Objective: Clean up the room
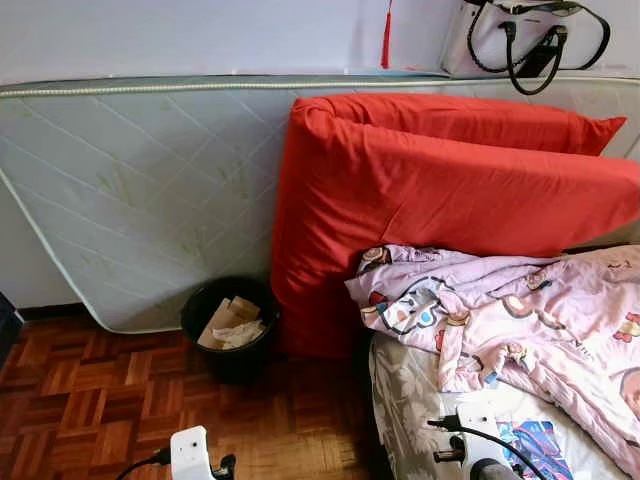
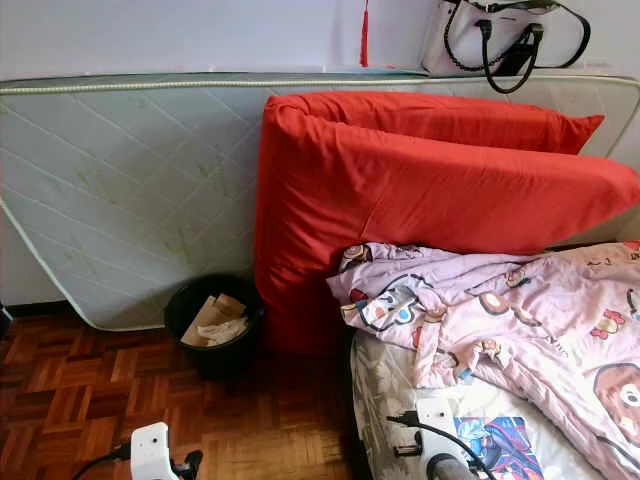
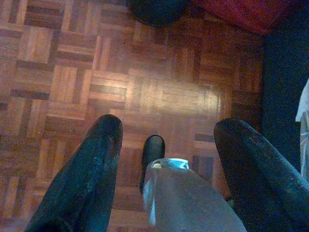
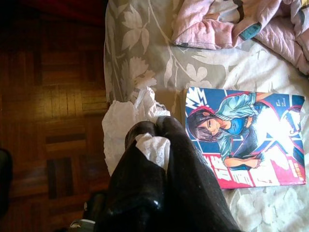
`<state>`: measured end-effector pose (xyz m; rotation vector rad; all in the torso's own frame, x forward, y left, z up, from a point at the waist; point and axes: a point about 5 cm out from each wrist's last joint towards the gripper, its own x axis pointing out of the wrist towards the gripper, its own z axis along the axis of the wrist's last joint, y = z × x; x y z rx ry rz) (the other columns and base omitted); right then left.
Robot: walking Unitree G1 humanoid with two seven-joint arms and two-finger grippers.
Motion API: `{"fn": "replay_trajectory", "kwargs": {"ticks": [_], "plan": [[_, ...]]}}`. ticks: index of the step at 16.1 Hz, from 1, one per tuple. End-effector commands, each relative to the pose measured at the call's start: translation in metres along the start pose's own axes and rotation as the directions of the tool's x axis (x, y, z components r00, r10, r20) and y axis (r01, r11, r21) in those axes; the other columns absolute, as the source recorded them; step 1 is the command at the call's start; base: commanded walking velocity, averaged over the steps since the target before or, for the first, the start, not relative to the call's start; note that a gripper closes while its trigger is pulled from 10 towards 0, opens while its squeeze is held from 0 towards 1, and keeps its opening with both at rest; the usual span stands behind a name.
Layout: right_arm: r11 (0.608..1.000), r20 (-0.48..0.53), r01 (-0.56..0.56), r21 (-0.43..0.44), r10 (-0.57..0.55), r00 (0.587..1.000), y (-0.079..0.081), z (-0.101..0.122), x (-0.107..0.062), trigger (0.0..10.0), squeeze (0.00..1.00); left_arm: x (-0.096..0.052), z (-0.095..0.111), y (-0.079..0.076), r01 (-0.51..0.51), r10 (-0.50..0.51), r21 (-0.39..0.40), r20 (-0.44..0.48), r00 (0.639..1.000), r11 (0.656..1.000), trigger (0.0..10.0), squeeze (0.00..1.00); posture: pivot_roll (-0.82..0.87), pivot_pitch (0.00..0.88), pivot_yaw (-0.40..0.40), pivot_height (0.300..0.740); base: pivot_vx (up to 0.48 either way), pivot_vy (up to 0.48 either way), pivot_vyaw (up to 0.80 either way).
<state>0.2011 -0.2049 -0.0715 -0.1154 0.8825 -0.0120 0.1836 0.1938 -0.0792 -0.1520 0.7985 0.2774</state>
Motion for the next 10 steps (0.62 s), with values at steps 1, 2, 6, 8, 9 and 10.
{"fn": "replay_trajectory", "kwargs": {"ticks": [1,2,6,8,9,10], "plan": [[1.0,-0.01,0.01,0.025,-0.01,1.0,-0.004,-0.005,-0.001,10.0,0.0,-0.002,-0.007,0.003,-0.007,0.007,0.008,-0.033,0.999,1.0,10.0,0.0,0.02,0.0,-0.036,0.74,0.0,0.0,0.0],[1.0,-0.026,0.012,0.022,-0.012,1.0,-0.005,-0.009,-0.002,10.0,0.0,-0.002,-0.008,0.004,-0.003,0.004,0.012,-0.036,0.999,1.0,10.0,0.0,0.02,0.0,-0.034,0.74,0.0,0.0,0.0],[1.0,-0.039,0.004,0.027,-0.003,0.999,-0.001,-0.013,-0.003,10.0,0.0,-0.002,-0.009,0.006,0.007,-0.006,0.025,-0.041,0.999,1.0,10.0,0.0,0.03,0.0,-0.03,0.74,0.0,0.0,0.0],[1.0,-0.038,-0.006,0.023,0.007,0.999,0.006,-0.012,-0.002,10.0,0.0,-0.002,-0.008,0.006,0.013,-0.012,0.016,-0.043,0.999,1.0,10.0,0.0,0.03,0.0,-0.035,0.74,0.0,0.0,0.0],[1.0,-0.036,-0.008,0.026,0.009,0.999,0.007,-0.011,-0.002,10.0,0.0,-0.002,-0.008,0.006,0.013,-0.012,0.016,-0.043,0.999,1.0,10.0,0.0,0.03,0.0,-0.035,0.74,0.0,0.0,0.0],[1.0,-0.033,-0.008,0.028,0.009,0.999,0.008,-0.01,-0.001,10.0,0.0,-0.002,-0.008,0.006,0.014,-0.014,0.014,-0.044,0.999,1.0,10.0,0.0,0.03,0.0,-0.034,0.74,0.0,0.0,0.0]]}}
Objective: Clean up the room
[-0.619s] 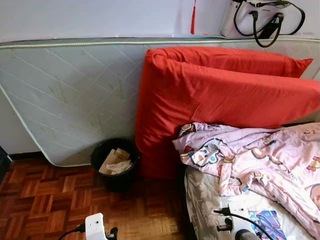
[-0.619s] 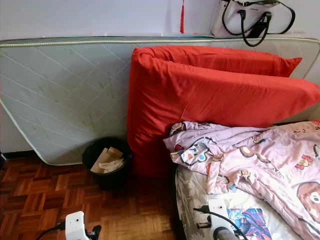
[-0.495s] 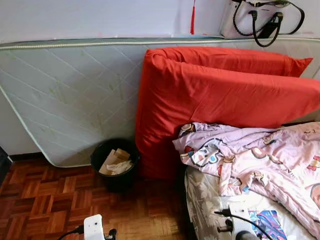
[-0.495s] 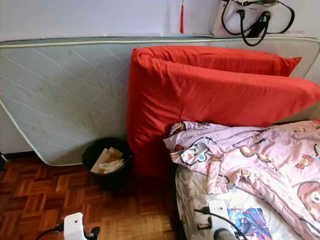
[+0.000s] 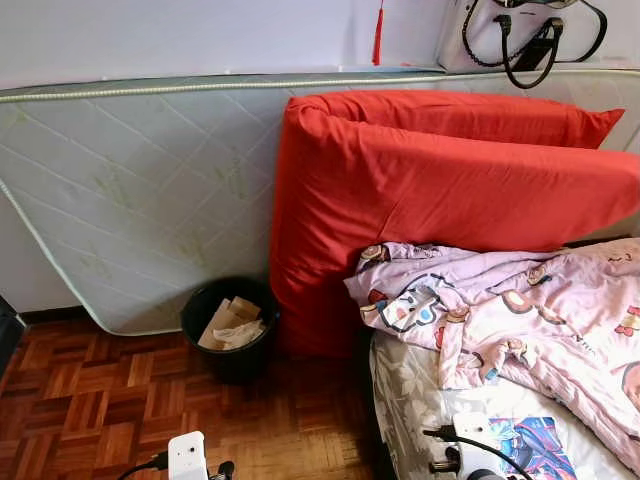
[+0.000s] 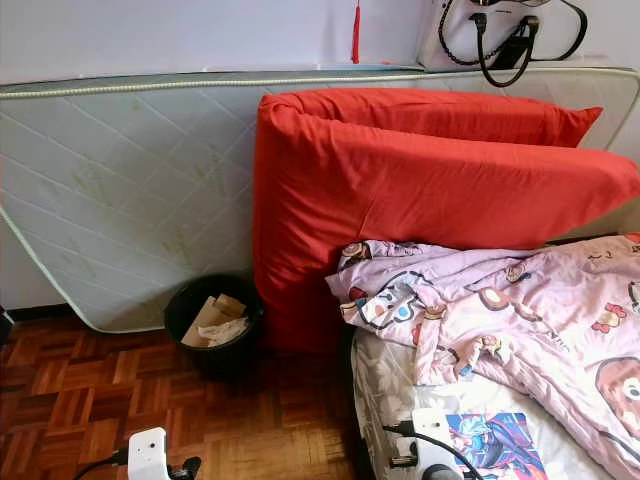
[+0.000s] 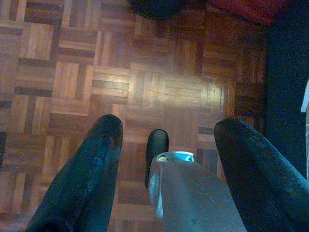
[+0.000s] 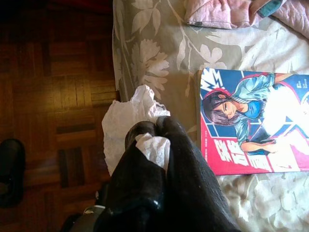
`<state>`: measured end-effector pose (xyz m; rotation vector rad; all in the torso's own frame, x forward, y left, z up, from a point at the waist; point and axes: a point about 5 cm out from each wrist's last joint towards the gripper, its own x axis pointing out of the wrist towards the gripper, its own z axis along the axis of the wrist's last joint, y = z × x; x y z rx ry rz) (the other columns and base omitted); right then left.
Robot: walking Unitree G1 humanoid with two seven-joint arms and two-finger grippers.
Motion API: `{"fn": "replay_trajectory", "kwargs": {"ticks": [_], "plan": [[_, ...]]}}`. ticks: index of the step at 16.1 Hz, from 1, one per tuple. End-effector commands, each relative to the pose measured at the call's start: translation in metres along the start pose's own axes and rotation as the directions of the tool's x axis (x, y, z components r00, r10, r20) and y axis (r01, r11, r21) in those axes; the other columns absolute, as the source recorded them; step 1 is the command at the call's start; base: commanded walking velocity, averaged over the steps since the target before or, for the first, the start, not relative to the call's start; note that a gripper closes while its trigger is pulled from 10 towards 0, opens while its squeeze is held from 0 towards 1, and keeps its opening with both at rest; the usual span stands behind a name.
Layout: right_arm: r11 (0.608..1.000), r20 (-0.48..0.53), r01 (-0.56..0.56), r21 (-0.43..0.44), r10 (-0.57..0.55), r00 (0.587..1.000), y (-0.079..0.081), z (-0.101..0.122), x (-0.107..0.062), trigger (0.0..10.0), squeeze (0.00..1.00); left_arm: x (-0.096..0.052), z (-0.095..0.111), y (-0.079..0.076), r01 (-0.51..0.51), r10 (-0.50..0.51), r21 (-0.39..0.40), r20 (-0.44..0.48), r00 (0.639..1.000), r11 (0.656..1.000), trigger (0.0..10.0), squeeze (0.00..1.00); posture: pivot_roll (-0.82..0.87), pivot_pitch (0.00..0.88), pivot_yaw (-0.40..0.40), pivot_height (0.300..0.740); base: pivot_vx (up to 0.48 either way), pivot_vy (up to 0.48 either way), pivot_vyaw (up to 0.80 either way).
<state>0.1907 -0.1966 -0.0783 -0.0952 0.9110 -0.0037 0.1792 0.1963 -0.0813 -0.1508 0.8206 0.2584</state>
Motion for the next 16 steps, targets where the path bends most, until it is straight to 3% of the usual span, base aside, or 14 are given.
{"fn": "replay_trajectory", "kwargs": {"ticks": [1,8,16], "plan": [[1.0,-0.006,0.008,0.014,-0.008,1.0,-0.001,0.001,0.0,10.0,0.0,-0.001,-0.004,0.002,0.001,-0.001,0.002,-0.023,1.0,1.0,10.0,0.0,0.03,0.0,-0.033,0.74,0.0,0.0,0.0],[1.0,-0.026,0.014,0.013,-0.013,1.0,-0.012,-0.008,-0.003,10.0,0.0,0.0,-0.003,0.0,0.009,-0.009,0.006,-0.027,1.0,1.0,10.0,0.0,0.03,0.0,-0.029,0.74,0.0,0.0,0.0],[1.0,-0.029,0.013,0.005,-0.013,1.0,-0.017,-0.012,-0.004,10.0,0.0,0.0,-0.003,-0.002,0.011,-0.011,0.005,-0.027,1.0,1.0,10.0,0.0,0.03,0.0,-0.031,0.74,0.0,0.276,0.0]]}}
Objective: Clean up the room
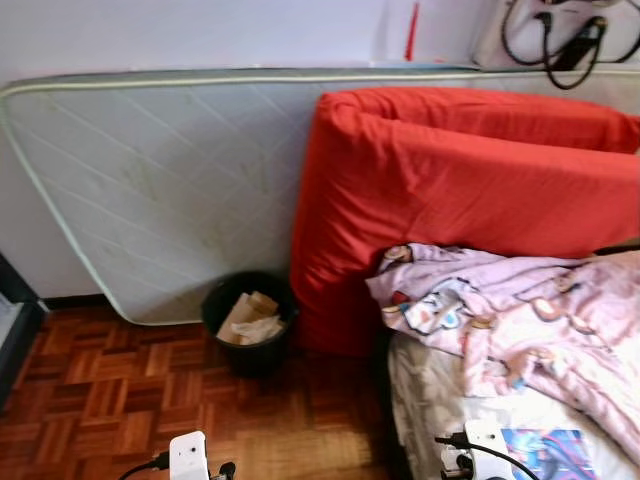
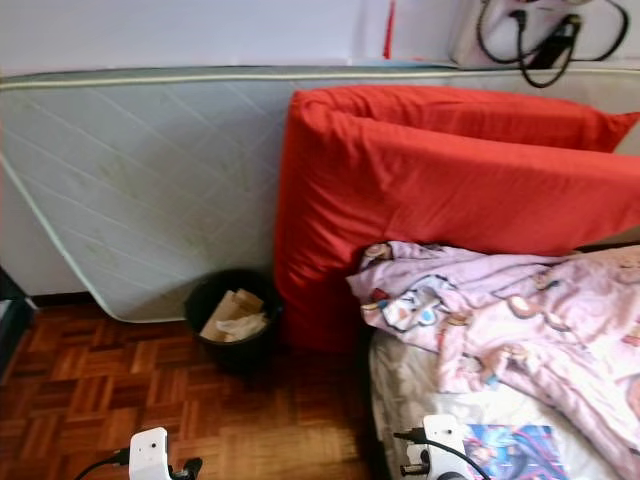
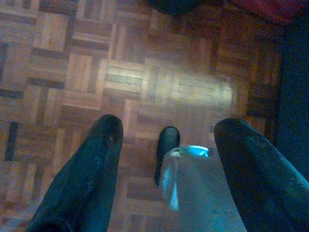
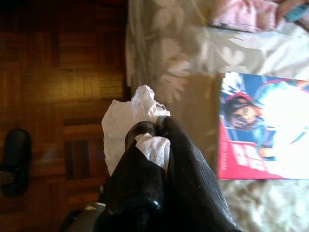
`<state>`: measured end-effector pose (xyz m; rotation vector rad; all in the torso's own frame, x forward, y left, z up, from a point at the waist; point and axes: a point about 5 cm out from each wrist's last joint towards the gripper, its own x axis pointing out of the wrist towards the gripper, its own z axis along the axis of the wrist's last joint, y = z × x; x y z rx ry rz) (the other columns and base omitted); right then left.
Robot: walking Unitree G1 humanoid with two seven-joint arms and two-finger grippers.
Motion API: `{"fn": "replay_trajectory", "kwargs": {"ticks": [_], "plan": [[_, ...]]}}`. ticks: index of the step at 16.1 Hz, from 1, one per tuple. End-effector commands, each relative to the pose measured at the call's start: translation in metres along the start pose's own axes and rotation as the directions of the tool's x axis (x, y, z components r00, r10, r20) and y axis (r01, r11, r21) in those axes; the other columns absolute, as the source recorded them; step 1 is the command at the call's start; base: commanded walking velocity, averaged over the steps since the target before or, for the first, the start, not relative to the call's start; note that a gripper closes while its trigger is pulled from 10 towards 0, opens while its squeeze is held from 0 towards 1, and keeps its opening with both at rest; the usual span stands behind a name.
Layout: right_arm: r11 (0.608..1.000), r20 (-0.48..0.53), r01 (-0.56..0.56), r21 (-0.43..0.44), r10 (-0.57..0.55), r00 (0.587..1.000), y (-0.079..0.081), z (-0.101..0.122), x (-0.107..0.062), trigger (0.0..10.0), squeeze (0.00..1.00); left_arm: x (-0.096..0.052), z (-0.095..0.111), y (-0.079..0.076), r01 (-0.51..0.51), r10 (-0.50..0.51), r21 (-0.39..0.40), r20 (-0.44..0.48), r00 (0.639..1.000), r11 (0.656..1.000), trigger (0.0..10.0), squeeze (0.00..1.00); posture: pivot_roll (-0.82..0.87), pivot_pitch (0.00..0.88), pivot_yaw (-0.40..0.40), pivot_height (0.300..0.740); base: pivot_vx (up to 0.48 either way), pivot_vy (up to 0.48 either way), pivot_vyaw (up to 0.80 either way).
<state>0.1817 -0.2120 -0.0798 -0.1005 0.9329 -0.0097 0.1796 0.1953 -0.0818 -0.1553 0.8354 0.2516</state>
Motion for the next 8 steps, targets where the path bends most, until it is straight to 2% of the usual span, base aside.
{"fn": "replay_trajectory", "kwargs": {"ticks": [1,8], "plan": [[1.0,-0.008,0.006,0.008,-0.006,1.0,-0.001,-0.003,-0.001,10.0,0.0,0.0,-0.003,0.0,0.004,-0.004,0.006,-0.012,1.0,1.0,10.0,0.0,0.03,0.0,-0.031,0.74,0.0,0.289,0.0],[1.0,-0.008,-0.004,0.012,0.004,1.0,0.01,-0.003,0.001,10.0,0.0,0.0,-0.002,0.0,0.003,-0.003,0.006,-0.009,1.0,1.0,10.0,0.0,0.04,0.0,-0.029,0.74,0.0,0.286,0.0]]}}
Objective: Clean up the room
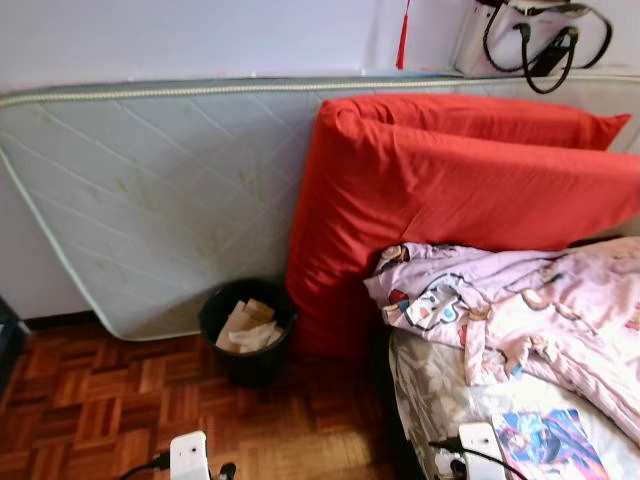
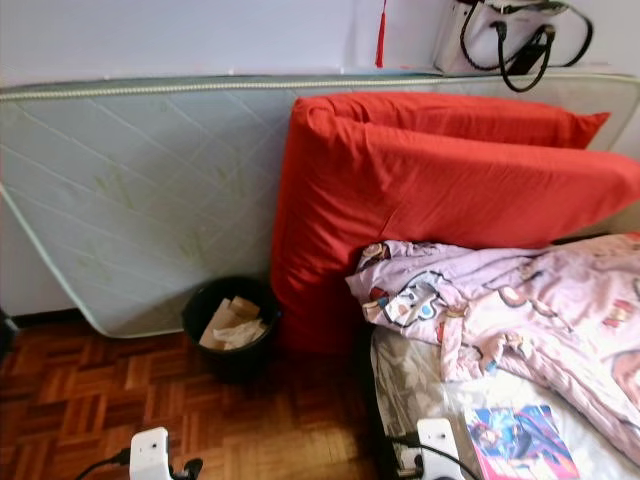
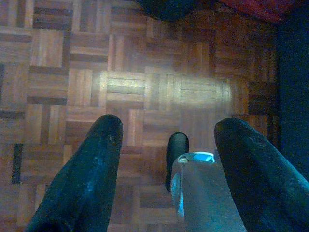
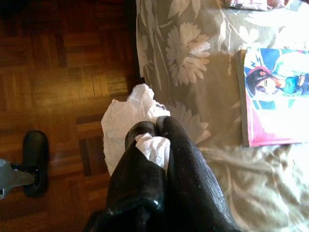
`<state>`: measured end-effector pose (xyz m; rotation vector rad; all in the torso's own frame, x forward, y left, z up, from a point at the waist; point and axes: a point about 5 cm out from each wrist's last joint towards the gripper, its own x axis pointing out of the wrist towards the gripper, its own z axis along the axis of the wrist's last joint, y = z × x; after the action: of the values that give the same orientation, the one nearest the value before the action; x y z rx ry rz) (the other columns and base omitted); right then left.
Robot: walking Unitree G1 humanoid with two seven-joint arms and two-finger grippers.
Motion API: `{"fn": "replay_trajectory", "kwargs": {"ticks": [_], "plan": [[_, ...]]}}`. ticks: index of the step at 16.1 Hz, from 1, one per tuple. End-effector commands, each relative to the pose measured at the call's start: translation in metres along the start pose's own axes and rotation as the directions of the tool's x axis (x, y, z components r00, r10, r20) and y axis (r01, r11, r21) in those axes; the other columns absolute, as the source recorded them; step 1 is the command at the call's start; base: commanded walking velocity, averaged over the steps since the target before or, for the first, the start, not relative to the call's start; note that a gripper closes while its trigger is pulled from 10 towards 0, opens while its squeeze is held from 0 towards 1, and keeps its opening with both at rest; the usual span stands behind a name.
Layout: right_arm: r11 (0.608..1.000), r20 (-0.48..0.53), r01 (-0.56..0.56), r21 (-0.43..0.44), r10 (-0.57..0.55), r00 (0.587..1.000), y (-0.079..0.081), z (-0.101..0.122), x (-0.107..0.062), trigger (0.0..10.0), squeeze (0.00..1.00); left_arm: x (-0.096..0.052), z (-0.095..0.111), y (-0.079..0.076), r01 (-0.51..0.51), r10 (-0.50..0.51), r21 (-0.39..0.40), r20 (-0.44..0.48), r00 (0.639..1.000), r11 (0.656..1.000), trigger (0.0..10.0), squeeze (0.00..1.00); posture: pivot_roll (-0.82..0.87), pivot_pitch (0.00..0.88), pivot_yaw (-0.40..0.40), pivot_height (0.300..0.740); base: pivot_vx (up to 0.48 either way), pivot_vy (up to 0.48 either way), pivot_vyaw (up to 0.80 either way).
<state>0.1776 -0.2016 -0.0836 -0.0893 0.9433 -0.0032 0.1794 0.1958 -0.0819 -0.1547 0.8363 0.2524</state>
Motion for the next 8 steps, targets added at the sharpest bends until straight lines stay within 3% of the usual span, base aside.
{"fn": "replay_trajectory", "kwargs": {"ticks": [1,8], "plan": [[1.0,0.003,0.006,0.006,-0.007,1.0,0.0,0.0016,0.0004,10.0,0.0,-0.0004,-0.0019,-0.0002,0.004,-0.004,0.006,-0.008,1.0,1.0,10.0,0.0,0.03,0.0,-0.028,0.74,0.0,0.281,0.0],[1.0,0.0,0.006,0.005,-0.006,1.0,-0.0033,-0.0008,-0.0005,10.0,0.0,-0.0004,-0.0017,-0.0001,0.004,-0.004,0.003,-0.006,1.0,1.0,10.0,0.0,0.04,0.0,-0.029,0.74,0.0,0.283,0.0]]}}
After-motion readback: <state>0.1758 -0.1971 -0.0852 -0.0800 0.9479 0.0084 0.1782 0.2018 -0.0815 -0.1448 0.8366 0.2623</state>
